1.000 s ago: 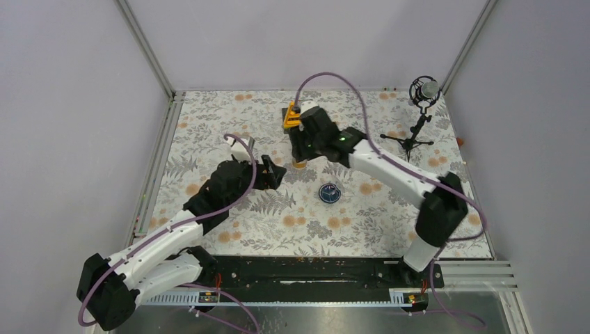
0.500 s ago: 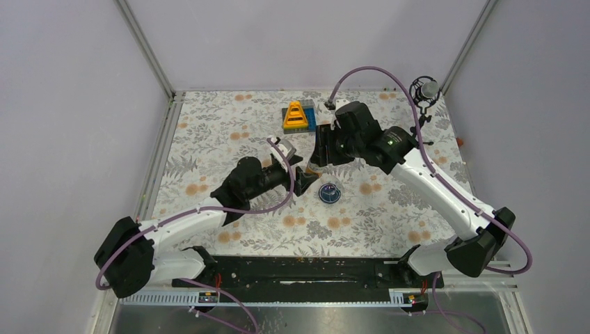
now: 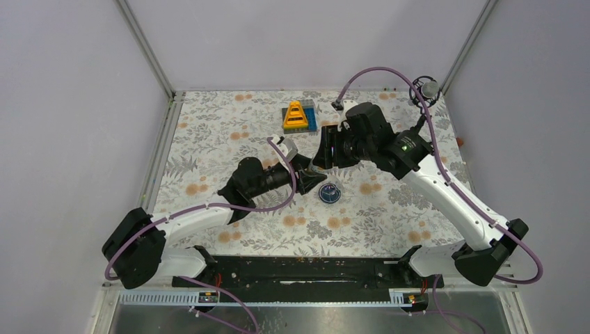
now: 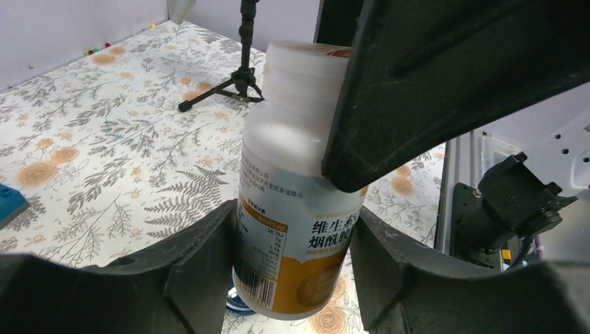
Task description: Sort the pills into containers
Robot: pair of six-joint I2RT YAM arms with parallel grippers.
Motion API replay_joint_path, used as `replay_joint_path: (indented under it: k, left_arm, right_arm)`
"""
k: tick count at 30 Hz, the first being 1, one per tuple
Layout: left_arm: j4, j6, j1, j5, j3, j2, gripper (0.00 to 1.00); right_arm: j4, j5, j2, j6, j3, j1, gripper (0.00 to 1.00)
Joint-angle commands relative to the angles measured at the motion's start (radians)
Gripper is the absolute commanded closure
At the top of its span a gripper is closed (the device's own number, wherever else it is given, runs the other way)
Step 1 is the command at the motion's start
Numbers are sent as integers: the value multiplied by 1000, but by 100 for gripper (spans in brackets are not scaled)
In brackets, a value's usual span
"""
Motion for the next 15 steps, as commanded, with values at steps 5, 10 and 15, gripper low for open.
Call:
replay_joint_path:
  k: [5, 10, 15]
  left_arm:
    - [82, -60, 1, -15, 14, -13, 79]
    - [68, -60, 3, 25, 4, -55, 100]
    - [-26, -71, 18, 164, 19, -105, 100]
  right_arm:
    - [6, -52, -31, 11, 36, -4, 46]
    - [123, -96, -95, -7, -13, -28, 14]
    - [277, -350, -188, -49, -74, -79, 13]
